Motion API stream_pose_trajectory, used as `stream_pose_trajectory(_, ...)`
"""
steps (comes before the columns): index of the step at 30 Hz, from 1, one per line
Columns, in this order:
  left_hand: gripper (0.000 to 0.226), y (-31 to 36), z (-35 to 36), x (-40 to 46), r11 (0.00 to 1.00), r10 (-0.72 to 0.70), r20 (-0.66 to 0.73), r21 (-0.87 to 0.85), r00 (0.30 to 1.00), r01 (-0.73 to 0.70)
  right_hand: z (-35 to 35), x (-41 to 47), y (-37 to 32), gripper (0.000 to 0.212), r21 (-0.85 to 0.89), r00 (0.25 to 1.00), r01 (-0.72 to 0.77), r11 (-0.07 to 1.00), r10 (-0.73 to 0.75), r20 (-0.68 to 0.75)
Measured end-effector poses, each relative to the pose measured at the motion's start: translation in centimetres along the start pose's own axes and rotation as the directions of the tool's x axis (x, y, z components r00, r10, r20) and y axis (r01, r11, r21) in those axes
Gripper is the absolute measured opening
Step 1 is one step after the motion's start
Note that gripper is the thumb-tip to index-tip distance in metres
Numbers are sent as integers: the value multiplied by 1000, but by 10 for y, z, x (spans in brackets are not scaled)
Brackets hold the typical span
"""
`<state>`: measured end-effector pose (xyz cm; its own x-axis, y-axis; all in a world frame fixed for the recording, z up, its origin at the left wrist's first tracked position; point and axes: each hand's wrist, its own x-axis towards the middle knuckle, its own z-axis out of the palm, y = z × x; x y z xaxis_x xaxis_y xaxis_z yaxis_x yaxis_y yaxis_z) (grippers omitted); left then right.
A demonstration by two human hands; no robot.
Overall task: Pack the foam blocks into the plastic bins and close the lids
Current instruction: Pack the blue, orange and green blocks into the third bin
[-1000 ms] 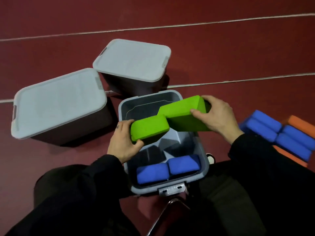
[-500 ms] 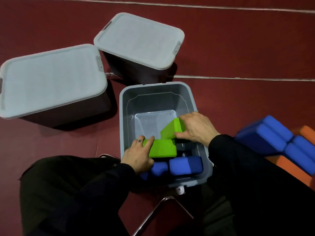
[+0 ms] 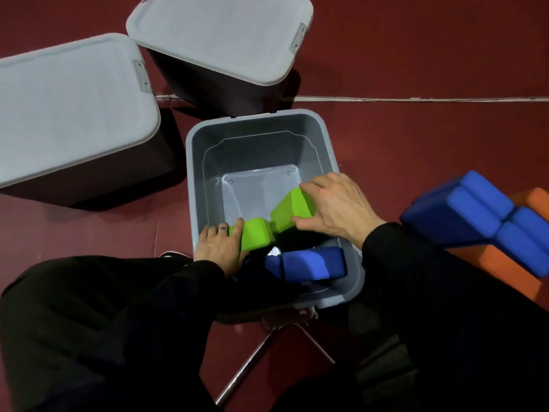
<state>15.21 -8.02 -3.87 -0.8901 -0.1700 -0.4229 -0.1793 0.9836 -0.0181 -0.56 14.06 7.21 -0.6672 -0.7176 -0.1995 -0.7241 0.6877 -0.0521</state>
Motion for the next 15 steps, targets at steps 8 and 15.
stream_pose_trajectory(8,87,1,9,-4,991,84,-12,101,996,-83,22,-8,-17,69,-41,989,89,995,-84,119)
stream_pose_trajectory(15,83,16,16,9,982,190,49,-21,981,-189,94,-19,-30,72,53,975,8,999,-20,223)
